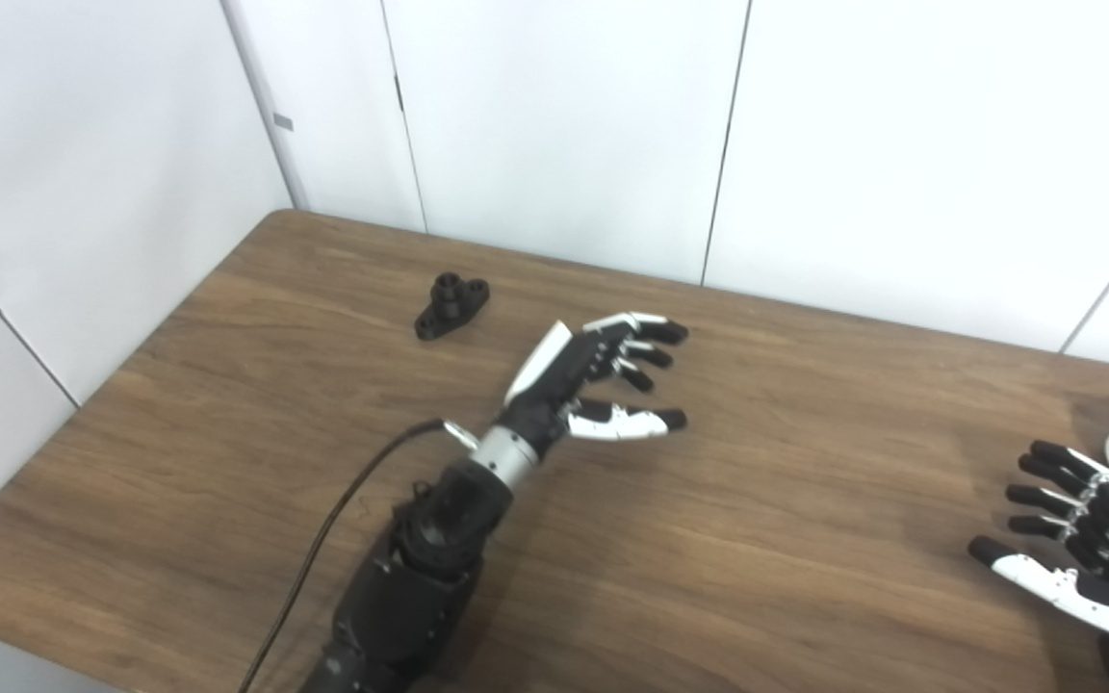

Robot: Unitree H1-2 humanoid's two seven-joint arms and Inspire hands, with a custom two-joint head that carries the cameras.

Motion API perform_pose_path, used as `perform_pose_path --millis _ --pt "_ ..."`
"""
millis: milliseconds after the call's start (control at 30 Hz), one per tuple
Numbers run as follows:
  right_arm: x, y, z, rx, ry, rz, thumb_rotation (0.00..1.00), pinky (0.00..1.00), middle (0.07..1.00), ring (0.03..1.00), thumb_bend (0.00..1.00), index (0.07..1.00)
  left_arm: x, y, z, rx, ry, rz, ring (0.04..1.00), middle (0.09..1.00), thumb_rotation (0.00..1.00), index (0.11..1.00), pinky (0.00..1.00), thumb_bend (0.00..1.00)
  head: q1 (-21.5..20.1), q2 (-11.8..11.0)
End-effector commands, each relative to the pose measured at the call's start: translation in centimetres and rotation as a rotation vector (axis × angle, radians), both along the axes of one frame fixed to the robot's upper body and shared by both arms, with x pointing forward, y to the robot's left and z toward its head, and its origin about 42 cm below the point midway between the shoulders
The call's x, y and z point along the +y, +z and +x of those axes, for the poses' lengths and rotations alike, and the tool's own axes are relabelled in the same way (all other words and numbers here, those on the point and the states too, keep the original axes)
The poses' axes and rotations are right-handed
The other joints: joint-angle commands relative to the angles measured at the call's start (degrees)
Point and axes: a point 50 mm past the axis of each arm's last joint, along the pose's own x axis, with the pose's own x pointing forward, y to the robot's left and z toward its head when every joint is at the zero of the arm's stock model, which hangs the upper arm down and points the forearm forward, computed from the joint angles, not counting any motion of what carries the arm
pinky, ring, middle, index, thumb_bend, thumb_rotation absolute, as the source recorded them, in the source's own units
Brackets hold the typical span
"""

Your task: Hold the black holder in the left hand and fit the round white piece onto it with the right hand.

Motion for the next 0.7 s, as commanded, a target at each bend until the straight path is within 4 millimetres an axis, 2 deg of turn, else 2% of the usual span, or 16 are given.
perform_pose_path --millis 0,267,367,567,667 --pt "-0.4 1.6 0.8 -0.083 0.015 -0.005 0.00 0.59 0.768 0.694 0.74 0.750 0.7 3.1 1.0 -0.113 0.016 0.054 0.722 0.766 0.00 0.724 0.60 0.78 0.06 0.07" --pt "-0.5 1.6 0.8 -0.080 0.015 -0.013 0.00 0.58 0.764 0.688 0.74 0.744 4.0 5.5 2.0 -0.161 0.098 0.181 0.744 0.780 0.00 0.729 0.61 0.77 0.31 -0.05" --pt "-0.6 1.5 0.8 -0.073 0.014 -0.013 0.00 0.58 0.765 0.694 0.74 0.748 5.3 6.5 2.3 -0.172 0.149 0.228 0.713 0.764 0.00 0.725 0.56 0.77 0.47 0.03" --pt "-0.6 1.2 0.8 -0.070 0.019 -0.003 0.00 0.58 0.763 0.689 0.73 0.749 8.2 7.5 2.7 -0.193 0.261 0.243 0.671 0.754 0.00 0.729 0.53 0.75 0.99 -0.04" --pt "-0.7 1.1 0.8 -0.072 0.022 -0.006 0.00 0.58 0.761 0.686 0.73 0.747 9.2 7.9 2.6 -0.218 0.313 0.254 0.744 0.777 0.00 0.730 0.60 0.75 0.94 -0.16"
